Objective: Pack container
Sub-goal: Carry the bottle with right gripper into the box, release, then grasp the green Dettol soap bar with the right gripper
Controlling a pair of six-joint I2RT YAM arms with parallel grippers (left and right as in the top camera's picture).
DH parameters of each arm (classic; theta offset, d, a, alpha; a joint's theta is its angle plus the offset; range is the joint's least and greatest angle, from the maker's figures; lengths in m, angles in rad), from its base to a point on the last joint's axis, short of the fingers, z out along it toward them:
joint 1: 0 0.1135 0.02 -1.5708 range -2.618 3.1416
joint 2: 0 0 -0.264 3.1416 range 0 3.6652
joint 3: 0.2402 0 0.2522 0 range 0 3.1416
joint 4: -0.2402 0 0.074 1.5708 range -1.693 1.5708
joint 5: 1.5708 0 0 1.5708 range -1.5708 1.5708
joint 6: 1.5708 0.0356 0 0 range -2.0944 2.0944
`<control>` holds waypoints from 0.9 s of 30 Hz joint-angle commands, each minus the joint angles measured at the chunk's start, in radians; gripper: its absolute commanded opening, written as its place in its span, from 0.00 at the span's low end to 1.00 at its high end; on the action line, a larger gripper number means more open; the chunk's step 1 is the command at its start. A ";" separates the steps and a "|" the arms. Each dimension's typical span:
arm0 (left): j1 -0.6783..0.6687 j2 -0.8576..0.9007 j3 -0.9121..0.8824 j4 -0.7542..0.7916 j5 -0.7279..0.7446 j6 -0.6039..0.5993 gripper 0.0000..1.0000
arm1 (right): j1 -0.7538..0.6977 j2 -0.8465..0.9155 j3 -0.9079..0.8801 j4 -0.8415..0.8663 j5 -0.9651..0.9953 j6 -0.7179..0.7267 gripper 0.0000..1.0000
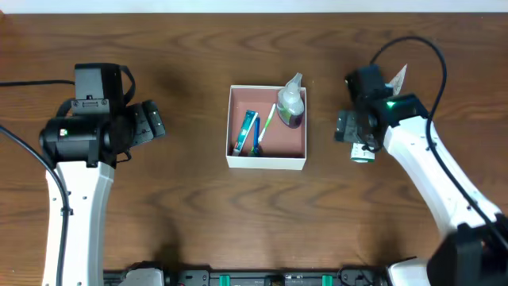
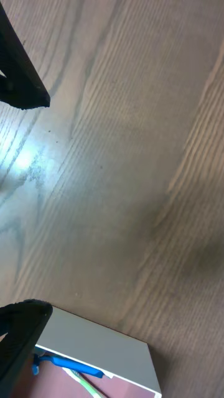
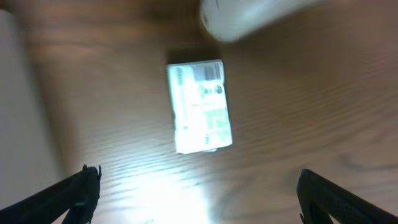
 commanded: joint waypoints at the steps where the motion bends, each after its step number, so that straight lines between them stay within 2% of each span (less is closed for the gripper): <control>1: 0.005 0.001 0.007 -0.003 -0.008 -0.002 0.98 | -0.081 0.038 -0.074 0.060 -0.119 -0.086 0.99; 10: 0.005 0.001 0.007 -0.003 -0.008 -0.002 0.98 | -0.178 0.169 -0.123 0.220 -0.199 -0.206 0.99; 14: 0.005 0.001 0.007 -0.003 -0.008 -0.002 0.98 | -0.177 0.228 -0.123 0.280 -0.253 -0.209 0.99; 17: 0.005 0.001 0.007 -0.003 -0.008 -0.002 0.98 | -0.174 0.264 -0.123 0.300 -0.256 -0.198 0.96; 21: 0.005 0.001 0.007 -0.003 -0.008 -0.002 0.98 | -0.174 0.275 -0.123 0.296 -0.217 -0.158 0.80; 24: 0.005 0.001 0.007 -0.003 -0.008 -0.002 0.98 | -0.174 0.275 -0.123 0.297 -0.209 -0.148 0.74; 27: 0.005 0.001 0.007 -0.003 -0.008 -0.002 0.98 | -0.174 0.273 -0.122 0.296 -0.211 -0.148 0.61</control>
